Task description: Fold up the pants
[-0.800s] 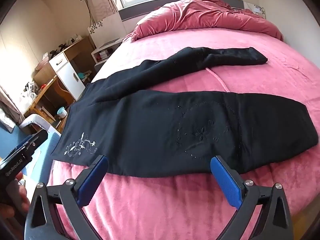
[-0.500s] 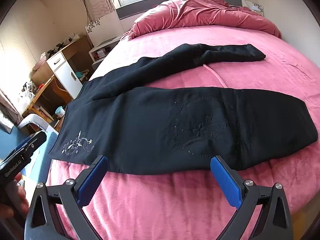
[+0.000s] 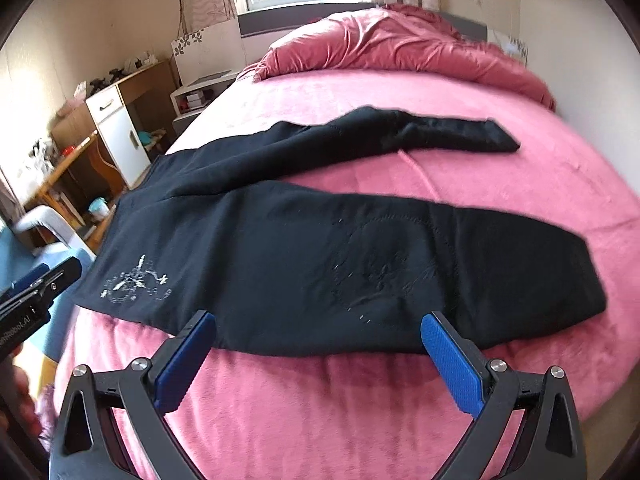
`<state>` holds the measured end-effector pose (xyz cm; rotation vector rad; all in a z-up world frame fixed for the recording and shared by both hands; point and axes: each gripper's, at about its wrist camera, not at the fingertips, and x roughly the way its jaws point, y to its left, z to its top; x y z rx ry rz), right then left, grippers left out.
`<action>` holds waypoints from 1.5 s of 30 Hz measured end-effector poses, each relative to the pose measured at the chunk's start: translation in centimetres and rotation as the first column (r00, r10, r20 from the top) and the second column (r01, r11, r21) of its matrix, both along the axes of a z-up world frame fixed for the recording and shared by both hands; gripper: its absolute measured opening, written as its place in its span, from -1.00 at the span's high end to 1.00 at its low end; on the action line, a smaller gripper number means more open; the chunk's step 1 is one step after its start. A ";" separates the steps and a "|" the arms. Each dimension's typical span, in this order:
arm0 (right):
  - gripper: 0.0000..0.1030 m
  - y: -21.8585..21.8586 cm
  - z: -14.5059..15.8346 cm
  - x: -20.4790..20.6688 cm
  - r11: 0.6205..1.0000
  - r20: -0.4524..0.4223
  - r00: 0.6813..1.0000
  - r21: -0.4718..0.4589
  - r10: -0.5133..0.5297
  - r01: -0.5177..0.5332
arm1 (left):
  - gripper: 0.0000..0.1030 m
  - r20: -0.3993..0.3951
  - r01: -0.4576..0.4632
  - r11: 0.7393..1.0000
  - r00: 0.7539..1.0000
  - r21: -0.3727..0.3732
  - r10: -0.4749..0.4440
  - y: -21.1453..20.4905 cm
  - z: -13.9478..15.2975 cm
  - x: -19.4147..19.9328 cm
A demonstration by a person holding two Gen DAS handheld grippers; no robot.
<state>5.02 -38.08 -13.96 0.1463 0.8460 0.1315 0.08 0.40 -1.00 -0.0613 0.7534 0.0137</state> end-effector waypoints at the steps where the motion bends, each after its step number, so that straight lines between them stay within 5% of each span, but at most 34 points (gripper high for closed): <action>1: -0.99 0.1 0.2 0.0 1.000 0.008 1.000 -0.015 0.000 0.000 | -0.56 -0.006 -0.001 1.000 1.000 -0.002 0.001 0.1 -0.1 0.0; 12: -1.00 1.5 2.0 -1.2 0.989 0.110 0.994 -0.151 0.020 -0.003 | -0.56 -0.060 -0.061 0.998 0.996 0.022 0.062 1.7 -1.4 0.5; 27: -1.00 0.6 0.5 -0.7 0.989 0.083 0.997 -0.145 0.000 0.012 | -0.74 -0.169 -0.126 0.992 0.978 -0.006 0.123 4.0 -3.8 1.4; 29: -1.00 0.2 0.0 -0.5 0.991 0.065 0.998 -0.133 0.000 0.009 | -1.00 -0.196 -0.113 0.993 0.975 -0.031 0.105 4.4 -4.6 1.9; 32: -0.98 -1.6 -2.1 0.4 0.998 -0.016 1.000 -0.056 0.005 -0.006 | -1.00 -0.266 -0.112 0.992 0.959 -0.056 0.093 5.7 -6.0 2.6; 34: -0.78 -4.2 -4.0 0.7 0.997 -0.085 0.996 0.072 -0.006 0.013 | -1.00 -0.304 -0.125 0.987 0.949 -0.104 0.088 7.1 -6.7 3.0; 36: -0.68 -7.9 -6.2 0.9 0.977 -0.160 0.985 0.190 -0.068 0.098 | -0.93 -0.328 -0.165 0.979 0.937 -0.119 0.119 9.1 -7.5 3.4; 38: -0.45 -11.8 -8.4 0.7 0.942 -0.228 0.962 0.266 -0.147 0.207 | -0.52 -0.359 -0.200 0.969 0.923 -0.146 0.136 10.9 -8.1 3.6; 40: -0.21 -15.0 -9.9 0.2 0.901 -0.272 0.940 0.323 -0.205 0.290 | -0.38 -0.404 -0.268 0.943 0.899 -0.199 0.171 13.3 -9.1 3.9; 43: -0.17 -19.1 -11.8 -0.6 0.841 -0.315 0.904 0.366 -0.290 0.398 | -0.04 -0.448 -0.358 0.894 0.869 -0.270 0.212 15.9 -10.5 4.1; 45: -0.17 -21.4 -12.6 -1.1 0.794 -0.338 0.878 0.398 -0.338 0.459 | -0.02 -0.456 -0.389 0.866 0.862 -0.313 0.223 16.8 -11.1 4.3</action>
